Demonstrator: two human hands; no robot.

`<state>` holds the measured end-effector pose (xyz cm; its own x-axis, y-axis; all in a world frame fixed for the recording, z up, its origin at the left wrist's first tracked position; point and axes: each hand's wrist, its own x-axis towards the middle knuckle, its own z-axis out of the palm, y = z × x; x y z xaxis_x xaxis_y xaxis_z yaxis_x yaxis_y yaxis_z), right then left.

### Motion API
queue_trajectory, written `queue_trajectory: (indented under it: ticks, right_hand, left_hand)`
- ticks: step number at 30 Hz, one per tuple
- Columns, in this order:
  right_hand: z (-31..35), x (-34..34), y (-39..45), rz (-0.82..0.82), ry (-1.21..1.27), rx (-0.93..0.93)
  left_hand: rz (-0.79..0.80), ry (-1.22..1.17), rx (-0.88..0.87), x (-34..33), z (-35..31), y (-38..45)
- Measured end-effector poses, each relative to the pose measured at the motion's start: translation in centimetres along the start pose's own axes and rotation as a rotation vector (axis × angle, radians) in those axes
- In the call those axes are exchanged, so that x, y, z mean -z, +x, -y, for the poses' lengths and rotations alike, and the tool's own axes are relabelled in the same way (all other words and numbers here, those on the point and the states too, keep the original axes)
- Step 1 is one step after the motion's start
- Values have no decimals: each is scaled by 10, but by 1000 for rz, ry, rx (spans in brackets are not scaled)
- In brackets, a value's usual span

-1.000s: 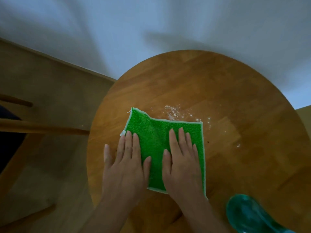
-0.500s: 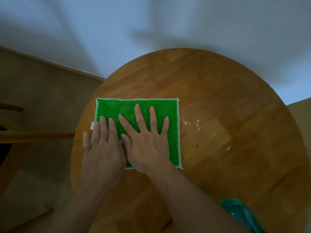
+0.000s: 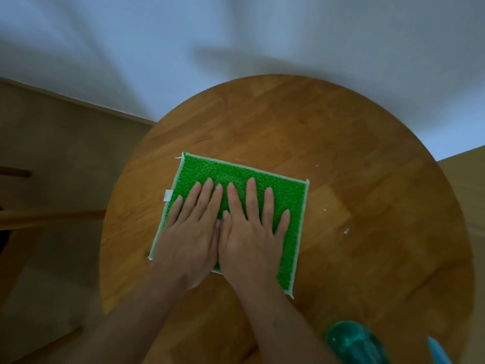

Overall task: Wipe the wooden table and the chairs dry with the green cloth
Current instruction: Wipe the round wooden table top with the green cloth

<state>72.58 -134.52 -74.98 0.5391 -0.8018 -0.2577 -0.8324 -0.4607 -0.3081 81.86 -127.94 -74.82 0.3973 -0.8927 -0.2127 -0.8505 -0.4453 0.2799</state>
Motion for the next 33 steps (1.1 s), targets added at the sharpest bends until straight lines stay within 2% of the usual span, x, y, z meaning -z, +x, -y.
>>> queue_trajectory:
  ticks: [4, 11, 16, 20, 23, 27, 29, 33]
  right_hand:
    - [-3, 5, 11, 30, -52, 92]
    - [-49, 28, 55, 85, -232, 425]
    - [-84, 42, 78, 118, -313, 481]
    - [-101, 60, 101, 188, -371, 614]
    - [-129, 80, 114, 186, -388, 589]
    - [-172, 97, 103, 160, -375, 380]
    - [-172, 95, 94, 126, -397, 336]
    - [-137, 80, 102, 120, -398, 383]
  left_hand:
    - [-22, -16, 51, 4, -2, 3]
    - [-62, -83, 145, 8, -12, 12]
    - [-32, 9, 201, 9, -1, 12]
    - [-24, 1, 208, 14, -4, 22]
    - [-1, -4, 239, 18, -3, 26]
    - [56, 25, 325, 18, 10, 28]
    - [35, 37, 332, 13, 13, 28]
    - [-61, 87, 326, 3, 11, 24]
